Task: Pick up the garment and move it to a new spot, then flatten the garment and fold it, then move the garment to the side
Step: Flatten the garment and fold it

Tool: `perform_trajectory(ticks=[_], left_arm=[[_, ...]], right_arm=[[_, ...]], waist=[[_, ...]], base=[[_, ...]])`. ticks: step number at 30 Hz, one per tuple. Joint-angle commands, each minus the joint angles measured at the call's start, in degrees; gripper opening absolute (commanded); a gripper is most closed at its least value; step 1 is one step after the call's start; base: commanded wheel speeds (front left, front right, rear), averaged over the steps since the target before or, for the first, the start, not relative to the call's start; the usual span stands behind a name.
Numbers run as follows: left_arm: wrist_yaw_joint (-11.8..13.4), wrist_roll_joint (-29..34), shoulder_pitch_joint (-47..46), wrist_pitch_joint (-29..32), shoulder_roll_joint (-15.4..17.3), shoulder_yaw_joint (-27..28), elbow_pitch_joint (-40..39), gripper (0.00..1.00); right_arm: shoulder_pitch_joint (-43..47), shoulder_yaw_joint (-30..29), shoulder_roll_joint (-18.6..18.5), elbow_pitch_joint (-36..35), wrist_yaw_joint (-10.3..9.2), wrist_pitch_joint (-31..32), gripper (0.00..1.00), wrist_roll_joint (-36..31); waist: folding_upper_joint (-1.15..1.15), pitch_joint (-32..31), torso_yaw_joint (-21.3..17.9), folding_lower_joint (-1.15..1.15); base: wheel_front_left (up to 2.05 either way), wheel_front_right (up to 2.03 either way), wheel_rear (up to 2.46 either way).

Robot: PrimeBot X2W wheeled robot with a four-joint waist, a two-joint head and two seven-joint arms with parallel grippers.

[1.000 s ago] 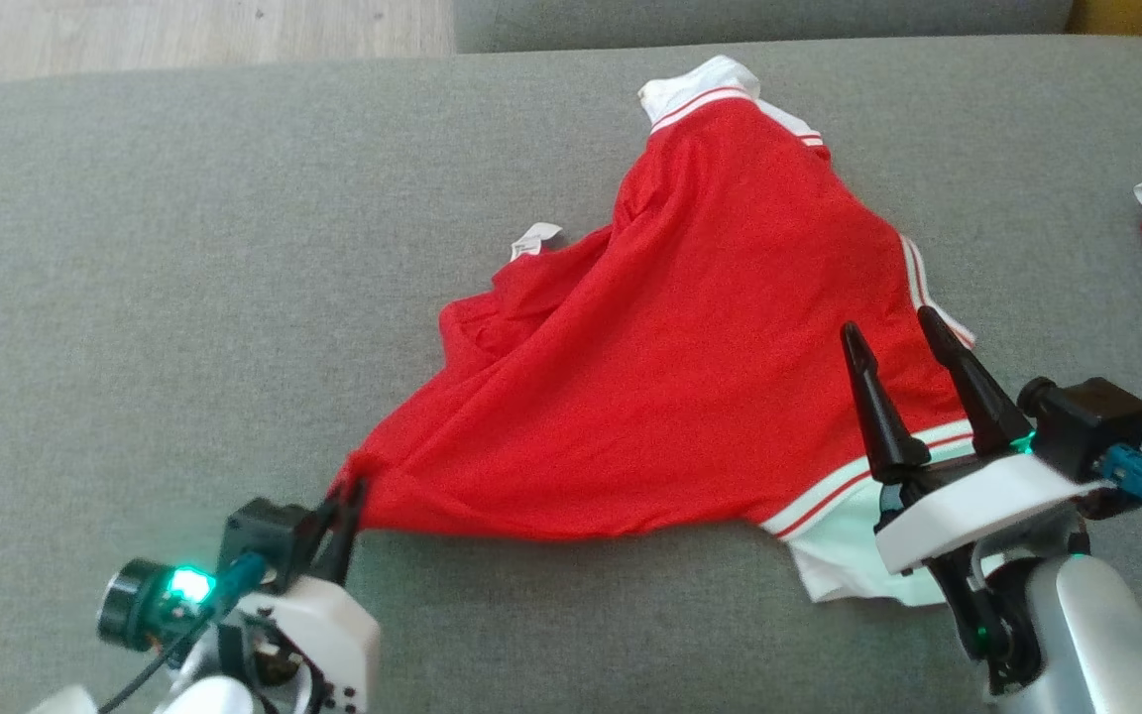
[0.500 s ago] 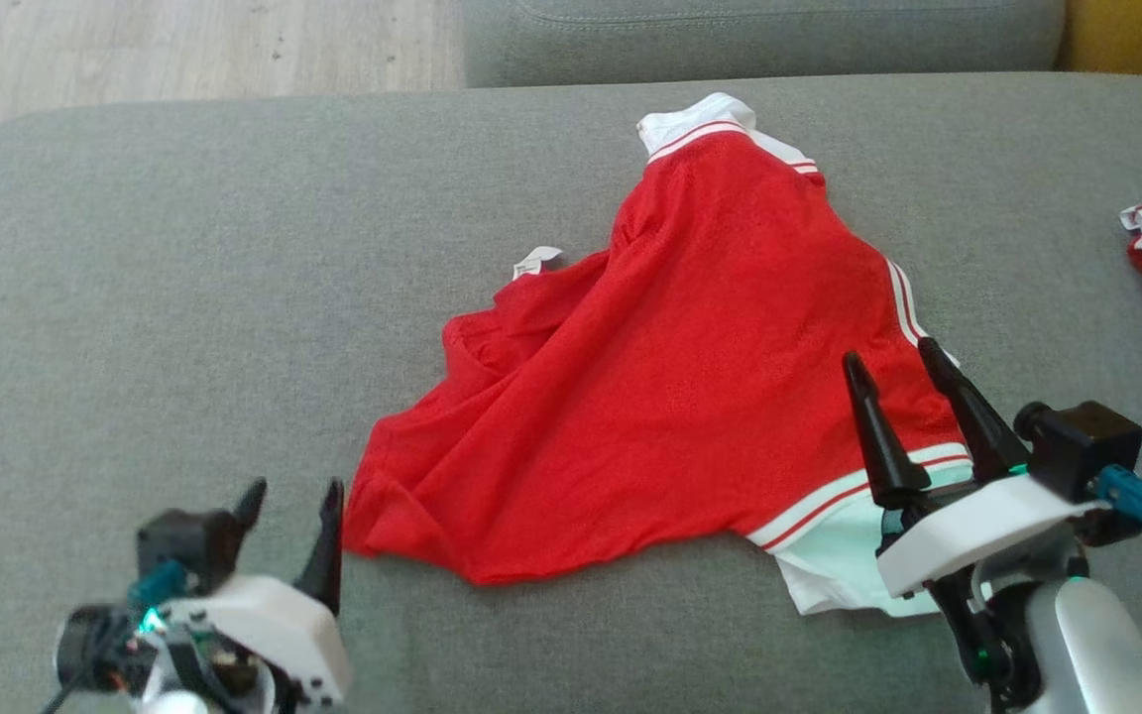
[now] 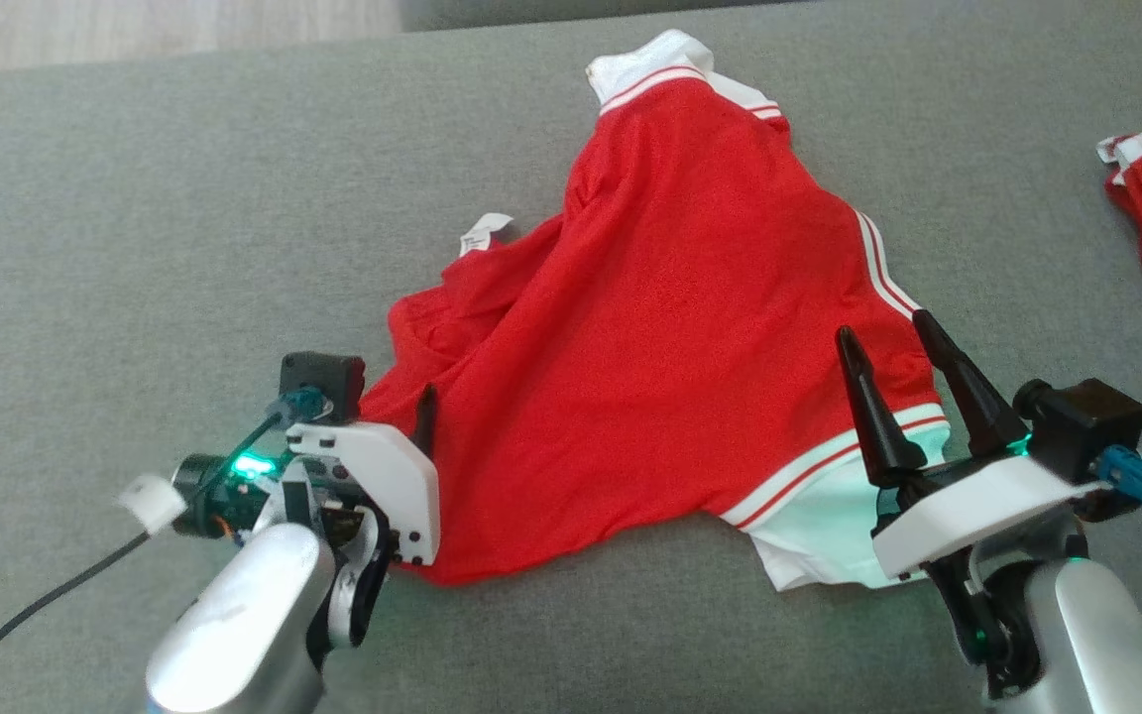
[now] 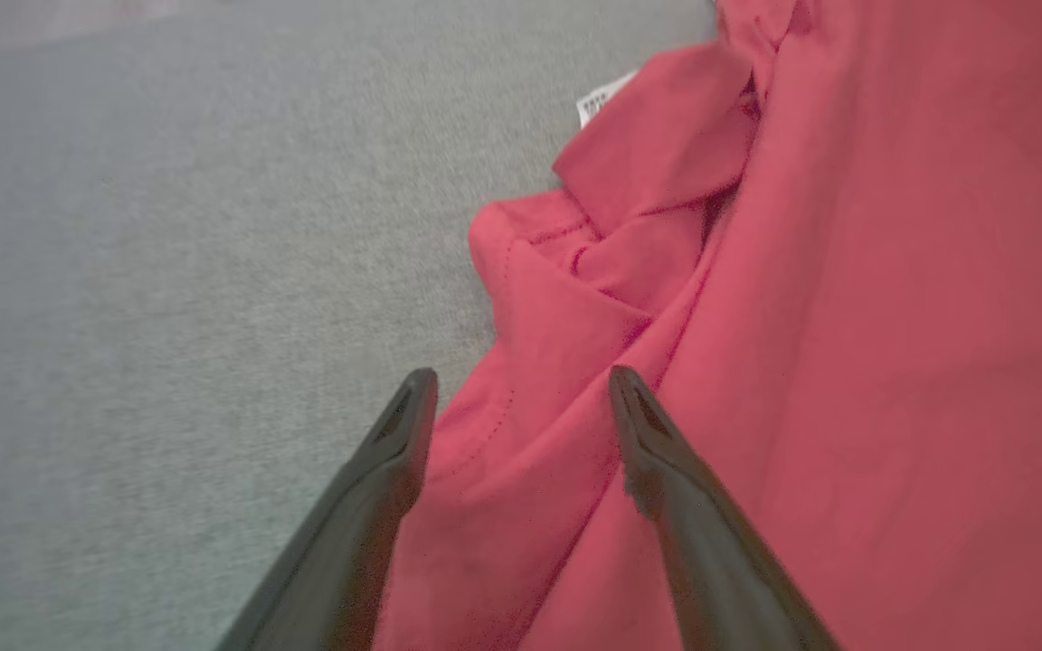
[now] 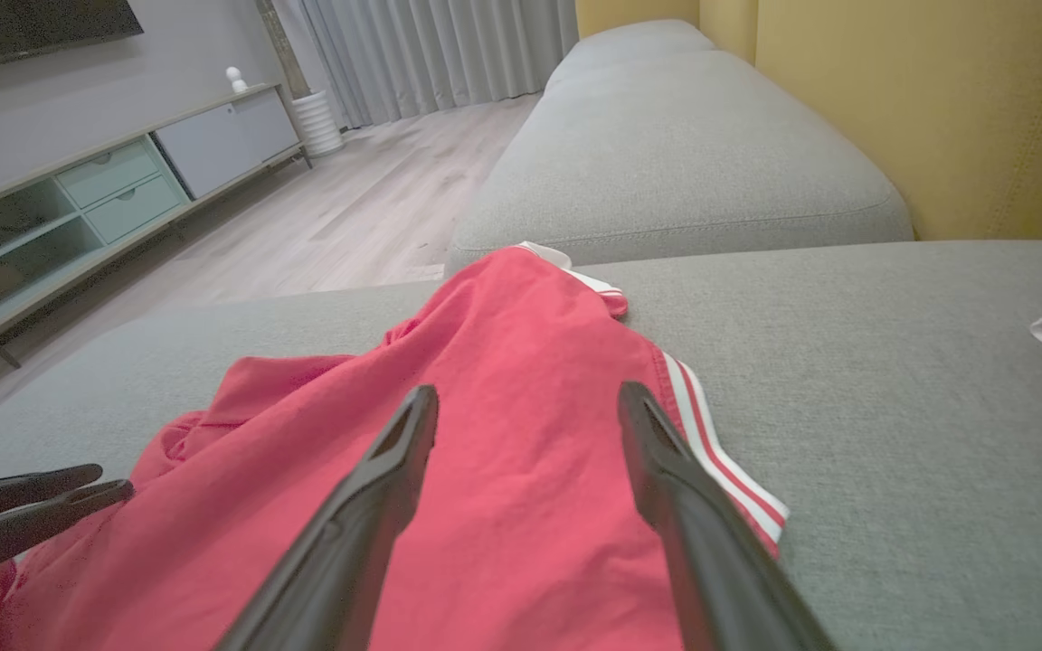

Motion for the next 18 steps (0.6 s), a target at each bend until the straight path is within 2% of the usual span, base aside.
perform_trajectory(ticks=[1,5,11,12,13,15,18], left_arm=[[0.1,0.0,-2.5,0.5,0.6,1.7,-0.6,1.0],[-0.8,-1.8,-4.3,4.9,-0.7,0.8,3.9,1.0],[-0.1,-1.4,-6.0,7.8,-0.5,0.1,8.6,1.0],[-0.2,-1.5,-6.3,7.6,-0.7,0.1,9.2,0.46],[-0.2,-1.3,-6.6,6.5,-0.8,0.3,9.6,0.0],[-0.1,-1.4,-7.2,2.8,-1.5,1.4,10.3,0.0],[0.1,-1.7,-8.6,-6.4,-3.3,4.5,10.6,0.0]], right_arm=[[-1.8,0.9,-0.5,-2.3,0.39,0.1,1.0,0.2],[-1.8,0.6,-0.6,-2.6,0.39,0.0,1.0,0.3],[-2.2,0.9,-0.3,-2.9,0.39,0.0,1.0,0.1],[-2.3,1.0,-0.3,-2.9,0.39,0.0,1.0,0.2],[-2.4,1.0,-0.4,-3.0,0.39,0.0,1.0,0.2],[-2.5,1.0,-0.5,-3.1,0.39,0.0,1.0,0.2],[-2.7,0.8,-0.7,-3.4,0.39,0.1,1.0,0.1]], waist=[[0.0,0.7,-0.7,-0.01],[0.0,1.6,-1.1,-0.01],[0.0,2.5,-1.3,-0.01],[0.0,2.7,-1.3,-0.01],[0.0,2.9,-1.4,-0.01],[0.0,3.2,-1.5,-0.01],[0.0,3.7,-1.5,-0.01]], base=[[0.0,0.0,0.0],[0.0,0.0,0.0],[0.0,0.0,0.0],[0.0,0.0,0.0],[0.0,0.0,0.0],[0.0,0.0,0.0],[0.0,0.0,0.0]])
